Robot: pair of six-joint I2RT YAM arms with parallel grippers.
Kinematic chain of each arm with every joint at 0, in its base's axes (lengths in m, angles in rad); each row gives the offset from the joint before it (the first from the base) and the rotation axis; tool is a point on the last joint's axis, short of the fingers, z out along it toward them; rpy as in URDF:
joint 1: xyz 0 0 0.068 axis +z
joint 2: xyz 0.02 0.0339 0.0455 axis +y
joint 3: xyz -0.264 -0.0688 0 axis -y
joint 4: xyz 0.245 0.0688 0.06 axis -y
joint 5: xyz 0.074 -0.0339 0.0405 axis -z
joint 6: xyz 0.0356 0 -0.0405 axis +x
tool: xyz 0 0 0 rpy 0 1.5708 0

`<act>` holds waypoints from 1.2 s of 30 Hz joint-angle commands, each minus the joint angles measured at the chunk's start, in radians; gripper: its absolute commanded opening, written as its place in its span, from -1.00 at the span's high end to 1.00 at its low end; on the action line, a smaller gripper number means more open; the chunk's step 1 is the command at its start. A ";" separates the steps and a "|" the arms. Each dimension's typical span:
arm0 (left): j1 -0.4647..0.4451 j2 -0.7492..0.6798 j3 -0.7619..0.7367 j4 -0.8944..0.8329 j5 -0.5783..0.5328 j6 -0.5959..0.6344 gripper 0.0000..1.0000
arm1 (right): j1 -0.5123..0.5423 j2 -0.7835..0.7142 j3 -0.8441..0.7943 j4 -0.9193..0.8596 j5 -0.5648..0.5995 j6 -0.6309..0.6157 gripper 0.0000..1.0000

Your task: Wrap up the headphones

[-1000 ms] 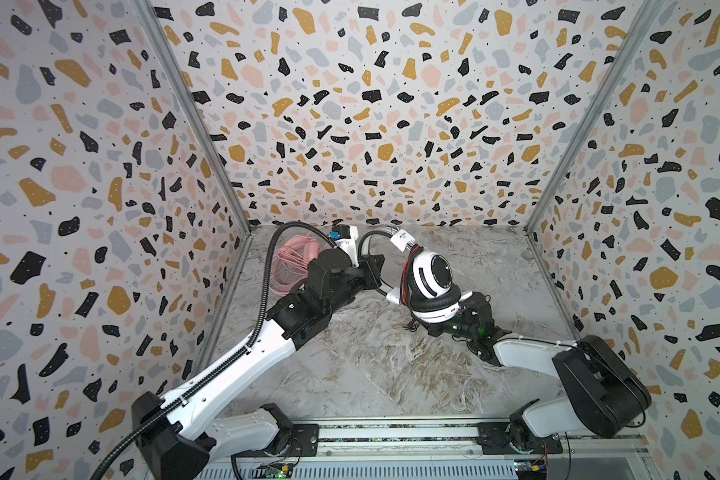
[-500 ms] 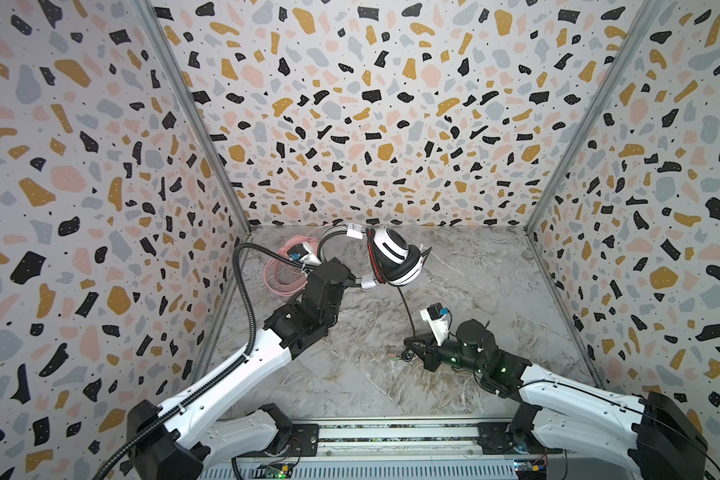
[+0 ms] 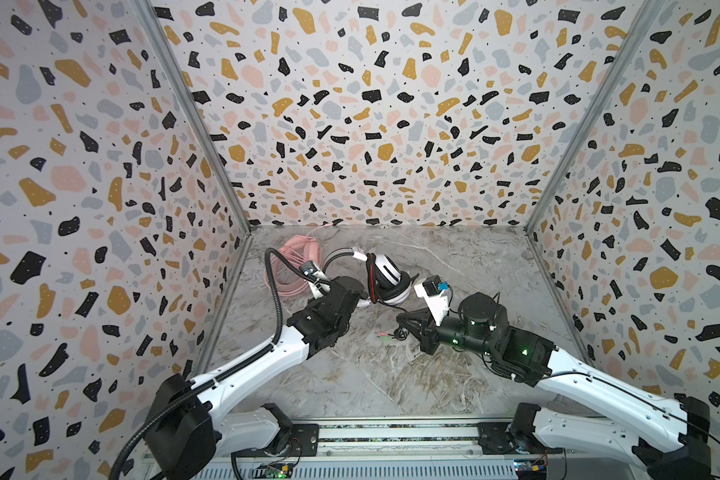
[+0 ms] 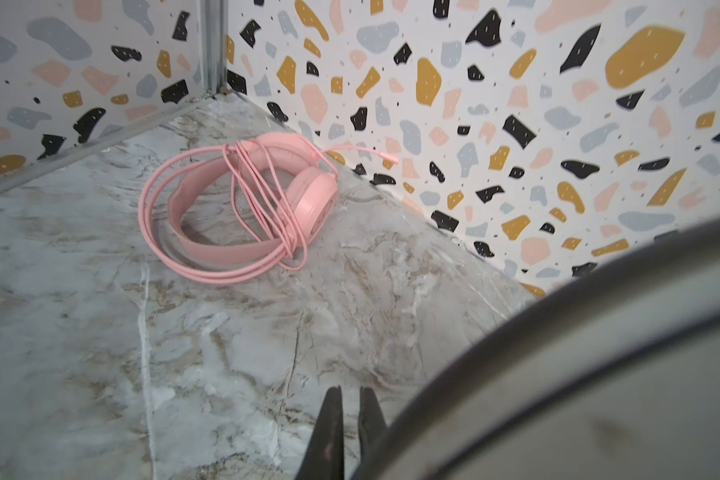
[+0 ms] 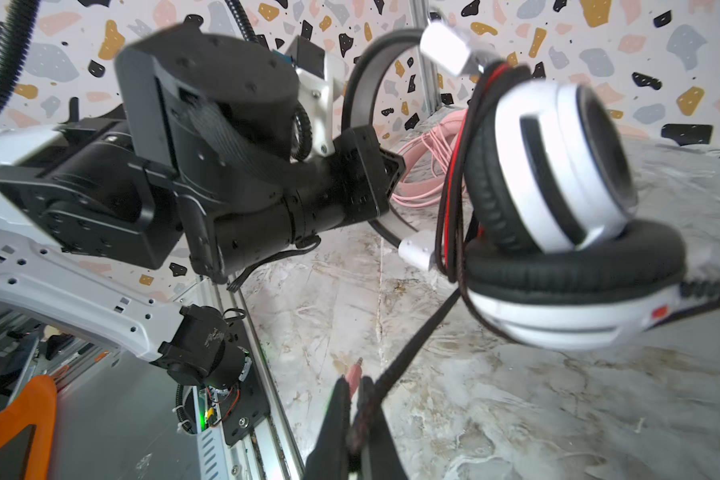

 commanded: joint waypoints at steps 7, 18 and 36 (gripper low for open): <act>-0.032 0.051 -0.041 0.099 0.071 0.085 1.00 | -0.058 0.023 0.137 -0.048 0.097 -0.137 0.99; -0.108 0.025 -0.070 0.110 0.148 0.165 1.00 | -0.123 0.056 0.126 -0.005 0.175 -0.194 1.00; -0.166 0.119 -0.037 0.121 0.350 0.260 1.00 | -0.146 0.116 0.101 0.077 0.352 -0.330 0.98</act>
